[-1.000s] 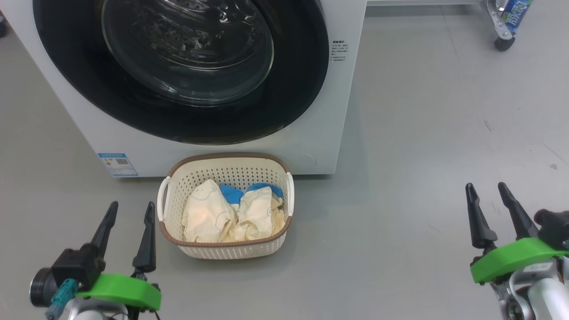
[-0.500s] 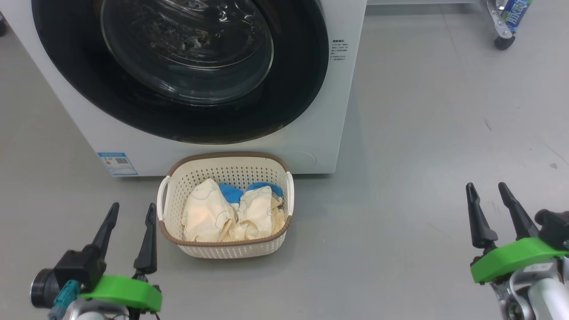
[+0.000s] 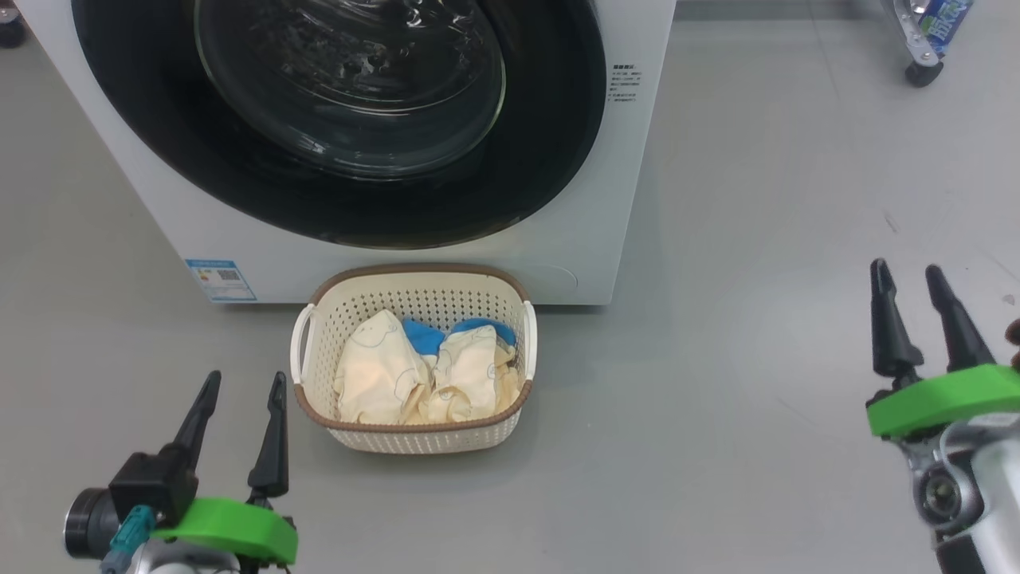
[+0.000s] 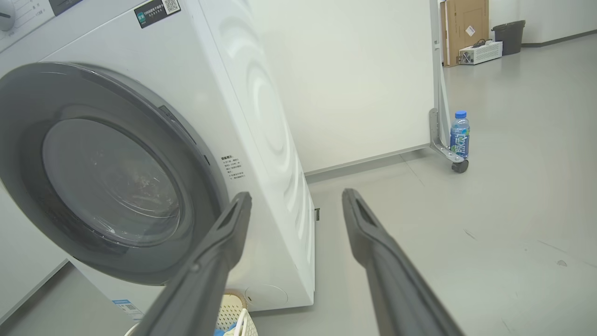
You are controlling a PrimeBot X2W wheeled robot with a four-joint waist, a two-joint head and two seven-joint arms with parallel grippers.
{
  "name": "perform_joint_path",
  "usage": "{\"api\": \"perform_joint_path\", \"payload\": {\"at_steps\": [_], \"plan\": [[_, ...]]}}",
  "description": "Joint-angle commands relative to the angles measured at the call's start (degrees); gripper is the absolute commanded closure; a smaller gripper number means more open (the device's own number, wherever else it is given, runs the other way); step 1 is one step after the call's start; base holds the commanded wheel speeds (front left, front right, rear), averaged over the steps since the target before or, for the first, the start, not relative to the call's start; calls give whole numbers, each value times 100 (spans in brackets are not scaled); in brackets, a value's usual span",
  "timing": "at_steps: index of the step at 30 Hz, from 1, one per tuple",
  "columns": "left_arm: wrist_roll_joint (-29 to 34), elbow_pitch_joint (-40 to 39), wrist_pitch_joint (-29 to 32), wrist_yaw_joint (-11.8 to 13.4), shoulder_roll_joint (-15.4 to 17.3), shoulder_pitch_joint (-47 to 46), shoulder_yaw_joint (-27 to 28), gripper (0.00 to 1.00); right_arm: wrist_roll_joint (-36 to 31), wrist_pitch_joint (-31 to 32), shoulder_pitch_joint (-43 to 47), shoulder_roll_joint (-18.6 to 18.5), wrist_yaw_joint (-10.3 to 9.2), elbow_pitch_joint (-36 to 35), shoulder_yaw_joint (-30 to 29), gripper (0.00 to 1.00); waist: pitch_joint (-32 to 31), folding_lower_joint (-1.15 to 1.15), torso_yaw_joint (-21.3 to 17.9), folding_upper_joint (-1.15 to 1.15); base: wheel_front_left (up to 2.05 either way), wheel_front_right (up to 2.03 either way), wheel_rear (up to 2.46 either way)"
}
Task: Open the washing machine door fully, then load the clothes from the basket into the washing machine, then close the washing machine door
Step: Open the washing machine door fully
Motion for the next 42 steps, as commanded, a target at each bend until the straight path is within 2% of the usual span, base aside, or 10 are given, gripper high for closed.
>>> {"api": "perform_joint_path", "payload": {"at_steps": [1, 4, 11, 12, 13, 15, 20, 25, 31, 42], "plan": [[47, -138, -75, 10, 97, -210, 199, 0, 54, -21, -385, -193, -17, -180, 81, 0, 24, 0, 17, 0, 0, 0, 0], [53, -89, -76, 15, 81, -239, 166, 0, 241, 0, -757, -262, -17, -193, 51, 0, 61, 0, 61, 0, 0, 0, 0], [46, -52, -78, 6, 30, -345, 95, 0, 1157, 130, -1715, -272, -17, -124, -394, 0, 192, 0, 191, 0, 0, 0, 0], [50, -40, -78, 4, 30, -362, 83, 0, 1317, 163, -1839, -253, -17, -85, -476, 13, 219, 0, 214, 0, 0, 0, 0], [55, -29, -78, 1, 31, -380, 68, 0, 1538, 211, -1967, -202, -17, -30, -594, 64, 248, 0, 235, 0, 0, 0, 0], [55, 12, -79, -7, 23, -436, 38, 0, 2038, 342, -2344, -151, -17, 162, -906, 100, 339, 0, 312, 0, 0, 0, 0], [72, 25, -79, -24, -9, -592, -26, 0, 2919, 665, -2962, -9, -17, 578, -1468, 100, 561, 0, 471, 0, 0, 0, 0], [116, -7, -80, -44, -63, -831, -96, 0, 3523, 1153, -3639, 61, -17, 1119, -1881, 100, 910, 0, 662, 0, 0, 0, 0], [187, -35, -80, -66, -179, -1112, -179, 0, 3723, 1693, -4305, 38, -17, 1583, -2004, 100, 1312, 0, 890, 0, 0, 0, 0], [333, -26, -81, -122, -481, -1517, -224, 0, 3684, 2777, -5112, 229, -17, 1852, -1587, 100, 1765, 0, 1249, 0, 0, 0, 0]]}}
